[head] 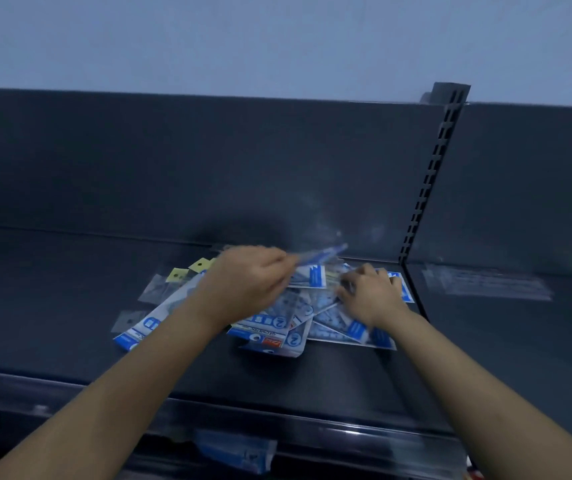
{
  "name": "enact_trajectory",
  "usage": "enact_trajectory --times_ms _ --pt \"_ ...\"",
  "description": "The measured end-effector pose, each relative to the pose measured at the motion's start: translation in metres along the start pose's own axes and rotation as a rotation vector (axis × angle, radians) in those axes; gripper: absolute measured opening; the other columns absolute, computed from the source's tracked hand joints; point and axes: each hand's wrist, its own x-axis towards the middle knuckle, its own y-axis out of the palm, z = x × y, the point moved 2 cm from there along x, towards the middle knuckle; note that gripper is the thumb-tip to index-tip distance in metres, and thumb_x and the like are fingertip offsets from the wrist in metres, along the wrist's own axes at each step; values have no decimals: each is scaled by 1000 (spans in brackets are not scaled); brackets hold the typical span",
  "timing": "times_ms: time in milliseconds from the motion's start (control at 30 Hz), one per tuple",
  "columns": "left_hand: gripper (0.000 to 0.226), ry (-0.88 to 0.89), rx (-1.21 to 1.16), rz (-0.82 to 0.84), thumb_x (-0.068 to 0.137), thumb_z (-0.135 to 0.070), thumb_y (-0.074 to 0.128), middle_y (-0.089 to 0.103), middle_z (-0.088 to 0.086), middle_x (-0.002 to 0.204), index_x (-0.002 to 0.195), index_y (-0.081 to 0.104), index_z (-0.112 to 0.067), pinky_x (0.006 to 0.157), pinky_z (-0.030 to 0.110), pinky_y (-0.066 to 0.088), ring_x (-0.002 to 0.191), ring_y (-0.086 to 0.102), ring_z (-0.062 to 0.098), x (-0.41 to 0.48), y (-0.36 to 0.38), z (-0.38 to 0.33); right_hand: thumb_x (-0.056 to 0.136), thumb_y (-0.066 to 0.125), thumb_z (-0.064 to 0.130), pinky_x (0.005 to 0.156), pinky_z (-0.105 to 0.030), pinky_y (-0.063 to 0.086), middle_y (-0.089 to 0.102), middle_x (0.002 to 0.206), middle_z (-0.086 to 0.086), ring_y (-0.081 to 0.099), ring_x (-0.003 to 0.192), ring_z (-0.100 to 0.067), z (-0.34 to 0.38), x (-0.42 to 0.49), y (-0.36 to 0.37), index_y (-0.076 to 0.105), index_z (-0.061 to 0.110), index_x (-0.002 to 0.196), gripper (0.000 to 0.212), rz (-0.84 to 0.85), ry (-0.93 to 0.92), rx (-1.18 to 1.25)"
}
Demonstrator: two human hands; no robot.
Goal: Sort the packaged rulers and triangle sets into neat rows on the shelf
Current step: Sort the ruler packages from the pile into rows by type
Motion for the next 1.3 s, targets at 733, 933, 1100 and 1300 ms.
enact_trajectory --times_ms 733,933,1100,1300 --pt "47 -400 -385 1000 73 -49 75 43 -7 123 109 47 -41 105 39 33 121 39 18 -8 75 52 82 65 2 58 -22 42 59 71 -5 53 64 -14 -86 -63 -38 60 7 76 10 -142 433 950" --pt "58 -378 -364 1049 63 -62 77 43 -11 116 106 44 -42 96 35 35 110 39 14 3 82 39 91 52 2 53 -29 52 60 77 -11 58 57 -22 -111 -93 -47 52 6 88 5 -323 544 1287" --pt "63 -397 -323 1097 53 -77 72 47 -15 119 99 43 -45 95 36 35 110 40 13 20 88 13 94 51 3 54 -29 56 58 81 -13 61 63 -26 -145 -106 -46 53 2 98 4 -297 563 1430" --pt "55 -436 -290 1087 59 -71 75 50 -9 109 94 50 -37 96 36 39 104 45 14 44 89 -29 91 52 -2 60 -30 58 61 89 -13 65 78 -27 -193 -102 -46 59 -1 105 16 -17 442 1550"
